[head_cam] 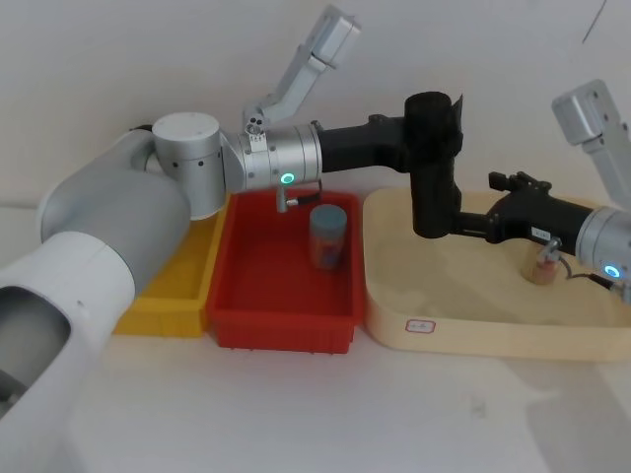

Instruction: Pick up the garbage bag with the one hand and transfer it to the other hand.

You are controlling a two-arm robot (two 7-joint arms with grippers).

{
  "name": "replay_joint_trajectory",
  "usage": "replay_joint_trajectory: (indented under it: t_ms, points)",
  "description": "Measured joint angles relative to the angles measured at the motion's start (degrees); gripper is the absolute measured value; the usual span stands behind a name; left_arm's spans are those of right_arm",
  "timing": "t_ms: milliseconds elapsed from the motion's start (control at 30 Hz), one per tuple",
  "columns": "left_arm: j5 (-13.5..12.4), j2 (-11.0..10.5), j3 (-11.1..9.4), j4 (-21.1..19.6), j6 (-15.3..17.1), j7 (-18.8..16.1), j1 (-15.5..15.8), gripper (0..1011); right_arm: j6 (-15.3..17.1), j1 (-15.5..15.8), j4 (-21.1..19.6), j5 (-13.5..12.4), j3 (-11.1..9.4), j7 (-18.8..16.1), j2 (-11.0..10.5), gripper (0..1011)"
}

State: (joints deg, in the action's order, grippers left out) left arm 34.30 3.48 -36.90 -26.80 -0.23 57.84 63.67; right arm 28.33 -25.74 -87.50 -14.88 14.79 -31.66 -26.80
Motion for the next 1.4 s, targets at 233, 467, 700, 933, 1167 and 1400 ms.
replay_joint_trajectory:
  t_ms: [233, 467, 700, 933, 1167, 1400]
  points:
    - [0.0, 0.0, 0.0, 0.0, 0.0, 0.0, 0.0, 437, -1.0, -1.1, 1.0, -0.5, 0.7, -1.1, 0.0, 999]
    - [0.0, 0.0, 0.0, 0.0, 0.0, 0.0, 0.0, 437, -1.6, -1.6, 1.3, -0.9, 1.3, -1.9, -0.2, 999]
    - [0.0, 0.0, 0.0, 0.0, 0.0, 0.0, 0.0, 437, -2.0, -2.0, 1.2, -1.1, 2.0, -2.4, -0.5, 1000]
    - [0.0, 0.0, 0.0, 0.0, 0.0, 0.0, 0.0, 437, -2.1, -2.9, 2.1, -1.0, 2.9, -2.3, -0.4, 1000]
    - [0.0, 0.0, 0.0, 0.0, 0.0, 0.0, 0.0, 437, -2.3, -4.3, 4.1, -0.3, 4.1, -1.9, 0.1, 1000]
    - [0.0, 0.0, 0.0, 0.0, 0.0, 0.0, 0.0, 437, -3.0, -5.7, 6.2, -0.1, 5.2, -2.0, 0.5, 1000]
